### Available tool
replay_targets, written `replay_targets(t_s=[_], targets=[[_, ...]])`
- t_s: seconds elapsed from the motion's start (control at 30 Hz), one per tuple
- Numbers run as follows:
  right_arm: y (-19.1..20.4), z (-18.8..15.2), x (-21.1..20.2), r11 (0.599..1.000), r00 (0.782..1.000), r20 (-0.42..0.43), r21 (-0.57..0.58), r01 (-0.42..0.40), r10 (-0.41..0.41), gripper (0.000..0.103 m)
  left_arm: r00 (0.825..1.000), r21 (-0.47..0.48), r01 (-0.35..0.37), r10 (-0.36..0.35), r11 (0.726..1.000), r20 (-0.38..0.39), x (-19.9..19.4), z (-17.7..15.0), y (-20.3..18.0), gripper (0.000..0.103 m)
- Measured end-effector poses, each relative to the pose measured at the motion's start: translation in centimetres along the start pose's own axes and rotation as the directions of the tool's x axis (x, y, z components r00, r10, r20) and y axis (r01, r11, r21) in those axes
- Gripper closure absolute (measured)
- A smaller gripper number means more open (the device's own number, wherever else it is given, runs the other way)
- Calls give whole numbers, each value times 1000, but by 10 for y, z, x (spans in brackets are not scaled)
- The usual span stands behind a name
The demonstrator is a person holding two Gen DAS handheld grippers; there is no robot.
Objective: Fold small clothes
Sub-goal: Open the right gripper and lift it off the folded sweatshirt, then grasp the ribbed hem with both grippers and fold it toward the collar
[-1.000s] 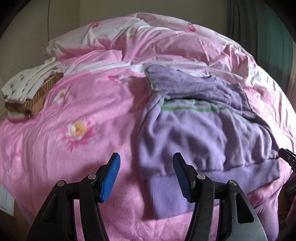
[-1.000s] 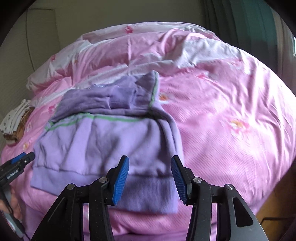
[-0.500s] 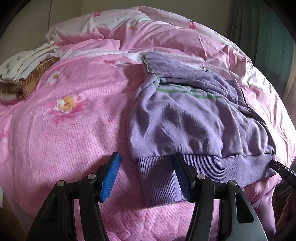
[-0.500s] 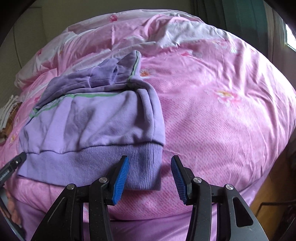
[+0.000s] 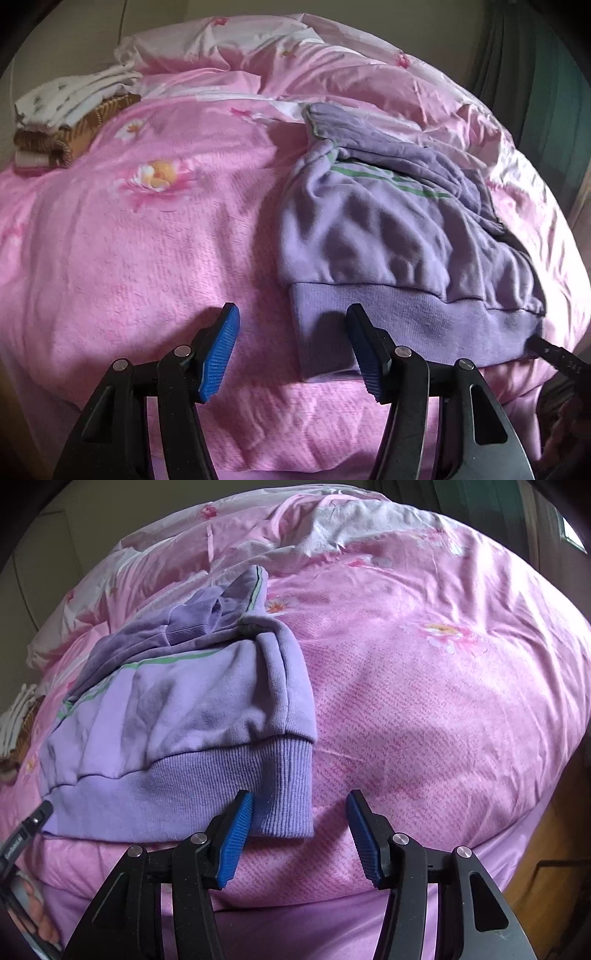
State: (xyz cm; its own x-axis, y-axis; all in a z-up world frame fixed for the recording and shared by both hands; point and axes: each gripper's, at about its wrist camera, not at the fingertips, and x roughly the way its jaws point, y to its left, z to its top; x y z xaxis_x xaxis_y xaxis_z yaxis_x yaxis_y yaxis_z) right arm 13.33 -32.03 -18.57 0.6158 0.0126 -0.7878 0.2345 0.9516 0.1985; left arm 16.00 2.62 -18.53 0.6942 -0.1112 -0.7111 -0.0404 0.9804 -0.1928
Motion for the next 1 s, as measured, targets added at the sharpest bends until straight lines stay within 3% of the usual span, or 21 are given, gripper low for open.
replay_targets(t_s=[0.27, 0.5, 0.53, 0.57, 0.63, 0.73, 1.0], targets=[[-4, 0, 4, 998, 999, -23, 30, -46, 47, 50, 1000, -25, 25, -25, 999, -7, 3, -7, -9, 45], [-8, 0, 12, 992, 992, -57, 64, -106, 110, 57, 999, -34, 39, -40, 999, -25, 9, -13, -13, 45], [-9, 0, 15, 991, 991, -68, 71, -113, 118, 59, 999, -46, 44, -45, 998, -23, 9, -11, -12, 51], [-10, 0, 18, 991, 989, -82, 75, -114, 120, 67, 999, -52, 48, -49, 997, -20, 9, -10, -11, 65], [-10, 0, 20, 989, 987, -93, 76, -125, 132, 79, 997, -48, 71, -72, 996, -35, 10, -9, -12, 82], [-3, 0, 13, 990, 988, -73, 43, -133, 136, 88, 998, -28, 64, -65, 998, -27, 6, -9, -15, 94], [-4, 9, -12, 986, 988, 5, 61, -157, 157, 93, 998, -40, 49, -48, 998, 29, -18, 8, -14, 95]])
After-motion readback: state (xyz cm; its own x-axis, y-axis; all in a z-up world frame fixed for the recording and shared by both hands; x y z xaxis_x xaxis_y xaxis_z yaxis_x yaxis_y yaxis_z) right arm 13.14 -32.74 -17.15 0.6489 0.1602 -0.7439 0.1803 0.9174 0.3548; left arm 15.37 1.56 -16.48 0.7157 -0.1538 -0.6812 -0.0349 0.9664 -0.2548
